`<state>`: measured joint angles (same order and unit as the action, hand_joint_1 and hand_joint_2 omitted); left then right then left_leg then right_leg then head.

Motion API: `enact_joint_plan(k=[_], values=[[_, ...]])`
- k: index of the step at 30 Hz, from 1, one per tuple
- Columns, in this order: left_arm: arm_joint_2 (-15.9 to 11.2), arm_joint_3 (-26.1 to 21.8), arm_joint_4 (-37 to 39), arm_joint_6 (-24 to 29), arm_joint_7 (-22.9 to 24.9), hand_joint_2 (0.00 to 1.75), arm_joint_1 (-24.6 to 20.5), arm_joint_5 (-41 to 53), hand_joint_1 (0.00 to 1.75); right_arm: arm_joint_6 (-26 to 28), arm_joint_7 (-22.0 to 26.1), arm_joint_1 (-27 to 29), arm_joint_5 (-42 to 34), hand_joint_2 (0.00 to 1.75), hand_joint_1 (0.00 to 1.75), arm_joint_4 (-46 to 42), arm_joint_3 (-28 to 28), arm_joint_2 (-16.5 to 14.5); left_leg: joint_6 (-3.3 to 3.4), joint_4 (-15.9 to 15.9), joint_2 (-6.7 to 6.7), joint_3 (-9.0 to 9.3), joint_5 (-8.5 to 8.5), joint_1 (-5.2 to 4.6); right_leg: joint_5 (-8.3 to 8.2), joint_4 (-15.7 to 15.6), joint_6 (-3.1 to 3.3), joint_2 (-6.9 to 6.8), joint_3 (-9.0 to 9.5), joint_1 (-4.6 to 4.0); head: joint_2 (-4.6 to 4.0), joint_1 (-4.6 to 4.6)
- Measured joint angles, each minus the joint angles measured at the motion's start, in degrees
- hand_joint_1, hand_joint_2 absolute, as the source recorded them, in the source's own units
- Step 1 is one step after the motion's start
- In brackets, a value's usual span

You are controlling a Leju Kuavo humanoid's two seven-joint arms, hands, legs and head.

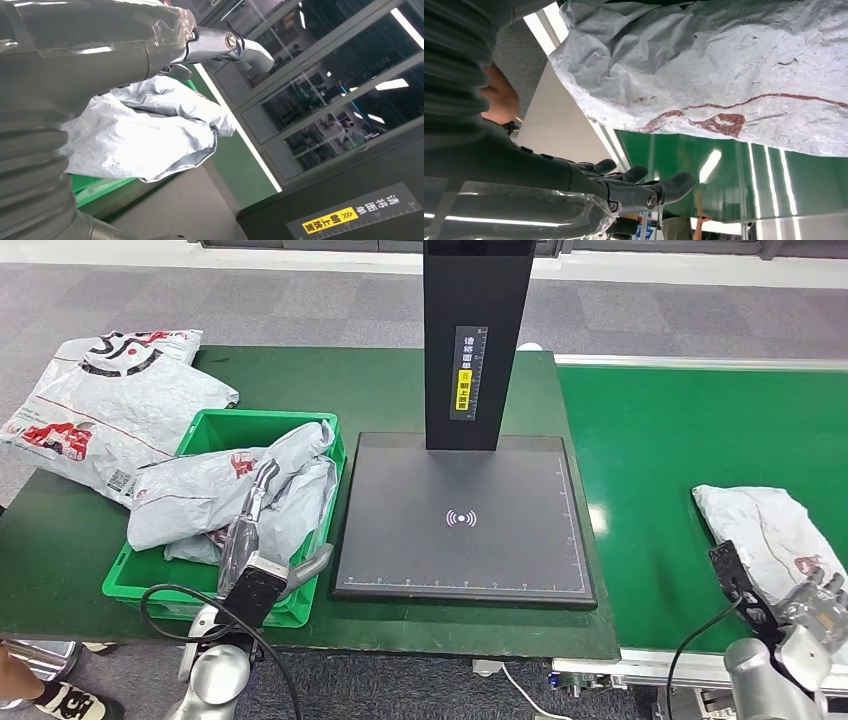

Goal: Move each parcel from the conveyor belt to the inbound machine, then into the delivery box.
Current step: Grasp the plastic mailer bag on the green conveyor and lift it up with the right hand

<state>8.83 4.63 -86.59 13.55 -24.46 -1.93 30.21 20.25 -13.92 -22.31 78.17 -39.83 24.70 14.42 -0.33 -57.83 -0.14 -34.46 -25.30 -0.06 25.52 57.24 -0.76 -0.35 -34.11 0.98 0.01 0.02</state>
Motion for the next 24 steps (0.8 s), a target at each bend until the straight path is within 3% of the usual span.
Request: enact_joint_plan(k=[24], values=[[-0.02, 0.00, -2.48, 1.17, 0.43, 1.75, 1.83, 0.50, 0.00, 0.56, -1.73, -0.21, -3.86, 1.75, 0.00, 5.20, 1.93, -1.74, 0.00, 0.00, -0.01, 0.00, 0.00, 0.00, 0.01, 0.00, 0.00, -0.01, -0.01, 0.00, -0.01, 0.00]])
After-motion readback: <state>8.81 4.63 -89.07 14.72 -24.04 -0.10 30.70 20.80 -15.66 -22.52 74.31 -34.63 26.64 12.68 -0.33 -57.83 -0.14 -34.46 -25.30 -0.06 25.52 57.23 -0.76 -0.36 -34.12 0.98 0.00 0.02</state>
